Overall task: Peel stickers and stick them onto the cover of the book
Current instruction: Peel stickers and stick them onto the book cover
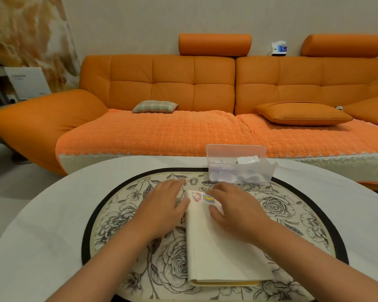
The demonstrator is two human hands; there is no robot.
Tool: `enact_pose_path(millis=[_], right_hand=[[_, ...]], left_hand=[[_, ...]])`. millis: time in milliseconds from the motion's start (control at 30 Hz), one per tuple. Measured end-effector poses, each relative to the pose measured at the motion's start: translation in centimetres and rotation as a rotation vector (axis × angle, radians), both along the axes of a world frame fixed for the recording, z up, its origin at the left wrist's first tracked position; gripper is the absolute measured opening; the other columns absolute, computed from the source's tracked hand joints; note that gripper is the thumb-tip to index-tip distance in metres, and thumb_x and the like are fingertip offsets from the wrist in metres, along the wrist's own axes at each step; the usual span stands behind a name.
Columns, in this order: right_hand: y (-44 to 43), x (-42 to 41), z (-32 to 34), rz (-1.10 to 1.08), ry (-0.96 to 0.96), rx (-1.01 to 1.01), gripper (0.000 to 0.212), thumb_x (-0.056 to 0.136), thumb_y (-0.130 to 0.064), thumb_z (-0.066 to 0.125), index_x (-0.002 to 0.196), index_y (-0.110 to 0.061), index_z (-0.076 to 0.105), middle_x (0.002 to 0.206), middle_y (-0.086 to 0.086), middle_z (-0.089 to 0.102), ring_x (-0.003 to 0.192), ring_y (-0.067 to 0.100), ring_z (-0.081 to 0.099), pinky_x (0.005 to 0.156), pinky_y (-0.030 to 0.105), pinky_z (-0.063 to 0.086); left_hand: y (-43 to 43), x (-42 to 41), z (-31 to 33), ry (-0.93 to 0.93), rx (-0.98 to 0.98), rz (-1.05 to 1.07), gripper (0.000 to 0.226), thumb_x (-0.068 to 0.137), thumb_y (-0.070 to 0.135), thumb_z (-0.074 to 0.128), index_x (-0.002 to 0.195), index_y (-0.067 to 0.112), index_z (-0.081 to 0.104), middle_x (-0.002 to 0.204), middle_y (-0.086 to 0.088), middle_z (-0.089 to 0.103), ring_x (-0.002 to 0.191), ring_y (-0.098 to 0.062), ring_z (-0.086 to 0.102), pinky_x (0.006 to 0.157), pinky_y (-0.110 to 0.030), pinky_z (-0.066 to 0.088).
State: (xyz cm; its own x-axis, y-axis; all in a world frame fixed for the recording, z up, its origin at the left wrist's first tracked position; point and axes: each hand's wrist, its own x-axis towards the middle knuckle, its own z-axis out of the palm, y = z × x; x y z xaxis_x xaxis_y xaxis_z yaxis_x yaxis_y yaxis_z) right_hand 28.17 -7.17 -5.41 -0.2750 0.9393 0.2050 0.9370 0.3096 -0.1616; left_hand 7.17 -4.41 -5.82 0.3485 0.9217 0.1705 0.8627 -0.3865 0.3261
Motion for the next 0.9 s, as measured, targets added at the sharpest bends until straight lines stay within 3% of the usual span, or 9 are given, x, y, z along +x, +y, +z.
enact_pose_path(millis=[167,233,400,533,800,900], right_hand=[[0.8,-3.8,1.3,0.111,0.096,-0.022,0.034,0.101,-0.036,0.049,0.133,-0.034,0.060,0.126,-0.015,0.058,0.105,0.007,0.057,0.077,0.024,0.041],[1.8,-5.8,1.5,0.146,0.079,-0.046,0.032,0.101,-0.035,0.050,0.130,-0.033,0.063,0.124,-0.013,0.062,0.103,0.009,0.060,0.080,0.026,0.045],[4.5,-10.1,1.4,0.173,-0.043,-0.119,0.036,0.101,-0.037,0.052,0.134,-0.027,0.061,0.129,-0.005,0.064,0.114,0.018,0.061,0.092,0.035,0.051],[5.8,-12.0,0.6,0.105,-0.221,-0.147,0.041,0.095,-0.054,0.056,0.124,-0.028,0.065,0.116,-0.003,0.066,0.103,0.019,0.063,0.080,0.034,0.052],[6.6,-12.0,0.9,0.006,0.087,-0.285,0.017,0.080,-0.042,0.079,0.086,-0.030,0.069,0.081,-0.011,0.068,0.081,0.012,0.065,0.075,0.034,0.056],[6.8,-11.5,1.0,-0.015,0.185,-0.316,0.015,0.079,-0.036,0.082,0.090,-0.028,0.074,0.078,-0.010,0.071,0.078,0.008,0.067,0.079,0.037,0.059]], left_hand=[[0.6,-5.2,-0.5,0.000,0.005,0.115,0.045,0.102,0.037,0.048,0.146,0.030,0.045,0.143,0.010,0.048,0.132,-0.013,0.043,0.107,-0.033,0.040],[0.9,-6.6,-1.1,-0.005,-0.011,0.139,0.042,0.100,0.036,0.049,0.142,0.030,0.049,0.137,0.009,0.052,0.128,-0.014,0.045,0.102,-0.034,0.044],[1.2,-8.0,-2.3,0.005,-0.005,0.107,0.042,0.101,0.035,0.048,0.142,0.027,0.050,0.130,0.006,0.055,0.129,-0.016,0.042,0.104,-0.036,0.042],[1.3,-8.2,-2.8,0.000,0.027,0.076,0.045,0.099,0.045,0.050,0.142,0.031,0.050,0.132,0.009,0.053,0.129,-0.013,0.039,0.104,-0.034,0.039],[1.4,-8.4,-3.0,-0.058,0.035,0.067,0.037,0.094,0.048,0.059,0.127,0.032,0.059,0.121,0.012,0.056,0.123,-0.011,0.041,0.099,-0.032,0.040],[1.5,-8.2,-2.9,-0.050,0.029,0.072,0.038,0.095,0.048,0.057,0.130,0.032,0.060,0.123,0.011,0.055,0.124,-0.012,0.040,0.100,-0.033,0.040]])
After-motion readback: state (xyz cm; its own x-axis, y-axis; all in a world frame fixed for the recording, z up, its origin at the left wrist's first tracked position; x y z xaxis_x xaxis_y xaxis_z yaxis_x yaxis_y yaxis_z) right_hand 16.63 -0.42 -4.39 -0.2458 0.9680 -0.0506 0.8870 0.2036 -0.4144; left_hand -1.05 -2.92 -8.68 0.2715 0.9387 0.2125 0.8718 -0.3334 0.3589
